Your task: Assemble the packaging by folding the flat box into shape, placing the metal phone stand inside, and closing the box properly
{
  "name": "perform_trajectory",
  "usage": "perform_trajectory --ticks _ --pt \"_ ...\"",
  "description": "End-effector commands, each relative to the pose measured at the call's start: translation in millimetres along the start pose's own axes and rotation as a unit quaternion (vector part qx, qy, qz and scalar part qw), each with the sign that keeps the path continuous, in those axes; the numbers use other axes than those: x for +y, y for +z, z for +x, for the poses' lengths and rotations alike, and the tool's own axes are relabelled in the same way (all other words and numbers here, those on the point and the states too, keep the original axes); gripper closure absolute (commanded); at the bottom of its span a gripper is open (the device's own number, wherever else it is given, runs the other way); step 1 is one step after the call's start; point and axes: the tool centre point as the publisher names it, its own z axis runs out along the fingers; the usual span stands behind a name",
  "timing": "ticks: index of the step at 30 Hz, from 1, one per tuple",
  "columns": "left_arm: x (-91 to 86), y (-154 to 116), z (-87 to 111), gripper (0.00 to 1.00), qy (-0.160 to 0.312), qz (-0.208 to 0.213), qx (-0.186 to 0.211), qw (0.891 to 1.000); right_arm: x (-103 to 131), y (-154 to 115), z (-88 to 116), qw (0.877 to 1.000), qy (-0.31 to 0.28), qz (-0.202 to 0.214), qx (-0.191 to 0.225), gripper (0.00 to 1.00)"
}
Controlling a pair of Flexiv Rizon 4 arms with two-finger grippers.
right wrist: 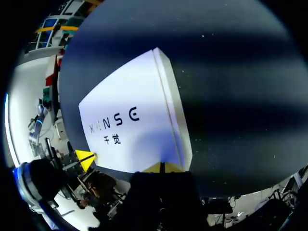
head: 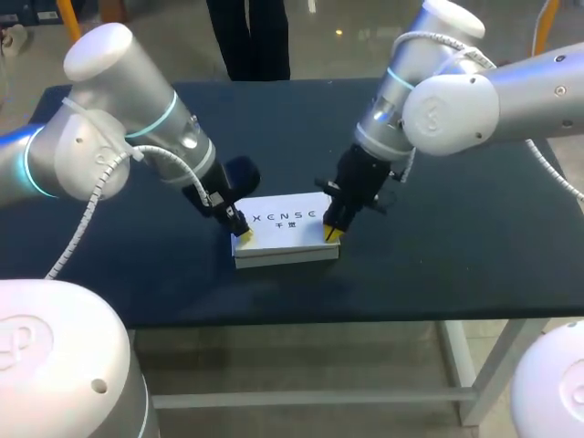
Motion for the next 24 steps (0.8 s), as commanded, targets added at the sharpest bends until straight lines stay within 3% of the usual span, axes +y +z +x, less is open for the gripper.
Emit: perform_trajectory --ticks 1,12,24 --pt "7.6 14 2.0 1.00 0.001 0.004 -0.005 1.000 5 6 0 1.000 0.002 0.005 -0.001 1.00" --pt "11.5 22 2.7 1.00 0.002 0.011 -0.001 1.000 6 7 -1 1.000 0.005 0.006 -0.001 1.00" --pt "-4.4 -7 13.1 1.00 0.026 0.015 -0.037 0.999 -6 -18 10 0.999 -0.020 -0.031 0.018 1.00"
